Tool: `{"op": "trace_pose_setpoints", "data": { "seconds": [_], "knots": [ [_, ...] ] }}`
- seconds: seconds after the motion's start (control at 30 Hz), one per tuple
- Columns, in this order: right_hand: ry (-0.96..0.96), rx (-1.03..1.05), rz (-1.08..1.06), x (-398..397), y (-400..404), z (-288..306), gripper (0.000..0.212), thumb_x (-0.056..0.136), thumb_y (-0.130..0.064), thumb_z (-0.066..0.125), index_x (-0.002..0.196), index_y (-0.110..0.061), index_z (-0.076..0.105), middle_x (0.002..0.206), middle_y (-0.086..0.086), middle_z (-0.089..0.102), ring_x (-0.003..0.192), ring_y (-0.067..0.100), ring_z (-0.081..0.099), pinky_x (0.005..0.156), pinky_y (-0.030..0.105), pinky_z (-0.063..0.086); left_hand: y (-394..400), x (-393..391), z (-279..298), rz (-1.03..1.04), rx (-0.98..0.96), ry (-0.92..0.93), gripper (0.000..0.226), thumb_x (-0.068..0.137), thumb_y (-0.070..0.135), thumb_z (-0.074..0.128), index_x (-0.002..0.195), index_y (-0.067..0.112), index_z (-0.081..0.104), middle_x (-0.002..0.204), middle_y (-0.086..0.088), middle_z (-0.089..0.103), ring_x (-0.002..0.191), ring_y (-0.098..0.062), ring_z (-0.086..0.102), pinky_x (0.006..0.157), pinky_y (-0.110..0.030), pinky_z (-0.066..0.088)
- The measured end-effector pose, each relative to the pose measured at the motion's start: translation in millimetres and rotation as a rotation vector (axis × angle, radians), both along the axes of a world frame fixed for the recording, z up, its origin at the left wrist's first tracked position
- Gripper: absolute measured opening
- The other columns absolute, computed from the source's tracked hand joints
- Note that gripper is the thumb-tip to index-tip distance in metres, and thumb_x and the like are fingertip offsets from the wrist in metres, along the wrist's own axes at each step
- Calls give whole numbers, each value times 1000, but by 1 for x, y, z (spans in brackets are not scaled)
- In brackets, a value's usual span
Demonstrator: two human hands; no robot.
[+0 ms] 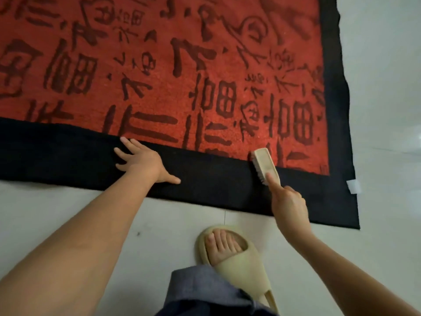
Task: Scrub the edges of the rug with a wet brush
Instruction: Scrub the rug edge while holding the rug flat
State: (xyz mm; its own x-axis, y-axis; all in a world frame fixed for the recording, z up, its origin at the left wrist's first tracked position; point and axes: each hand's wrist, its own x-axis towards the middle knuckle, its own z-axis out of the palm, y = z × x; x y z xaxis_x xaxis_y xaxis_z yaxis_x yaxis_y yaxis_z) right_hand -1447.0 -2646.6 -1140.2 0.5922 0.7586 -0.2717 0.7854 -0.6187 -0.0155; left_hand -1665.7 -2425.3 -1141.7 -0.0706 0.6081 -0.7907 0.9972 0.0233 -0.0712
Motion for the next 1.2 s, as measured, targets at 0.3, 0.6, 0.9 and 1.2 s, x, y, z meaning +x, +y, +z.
{"op": "trace_pose_setpoints", "data": {
  "seconds": [0.3,0.6,0.9,1.2],
  "knots": [
    [213,112,18,-40,14,-21,60,99,-13,39,149,-40,24,82,5,39,75,37,55,65,35,32,-47,73,-5,-167,-4,-213,155,60,67,81,145,-5,-28,150,-24,-39,144,-42,-25,117,-59,8],
    [289,127,-85,-35,-10,-19,75,94,0,31,151,-43,11,91,4,40,88,34,54,75,34,32,-48,93,-1,-60,39,-118,167,46,77,79,145,-4,-29,150,-22,-40,144,-45,-22,110,-67,18],
    [323,251,-323,-24,-26,-13,85,82,13,34,153,-30,18,93,23,60,83,37,57,73,38,38,-46,83,-6,-121,63,-149,162,51,73,80,147,1,-28,152,-20,-38,145,-44,-21,111,-65,19],
    [440,387,38,-69,38,-16,73,98,-4,38,152,-37,3,93,4,50,82,31,53,74,30,33,-6,-49,2,-377,187,-28,128,74,80,57,149,22,-29,156,-12,-33,147,-42,-16,119,-54,13]
  ]
}}
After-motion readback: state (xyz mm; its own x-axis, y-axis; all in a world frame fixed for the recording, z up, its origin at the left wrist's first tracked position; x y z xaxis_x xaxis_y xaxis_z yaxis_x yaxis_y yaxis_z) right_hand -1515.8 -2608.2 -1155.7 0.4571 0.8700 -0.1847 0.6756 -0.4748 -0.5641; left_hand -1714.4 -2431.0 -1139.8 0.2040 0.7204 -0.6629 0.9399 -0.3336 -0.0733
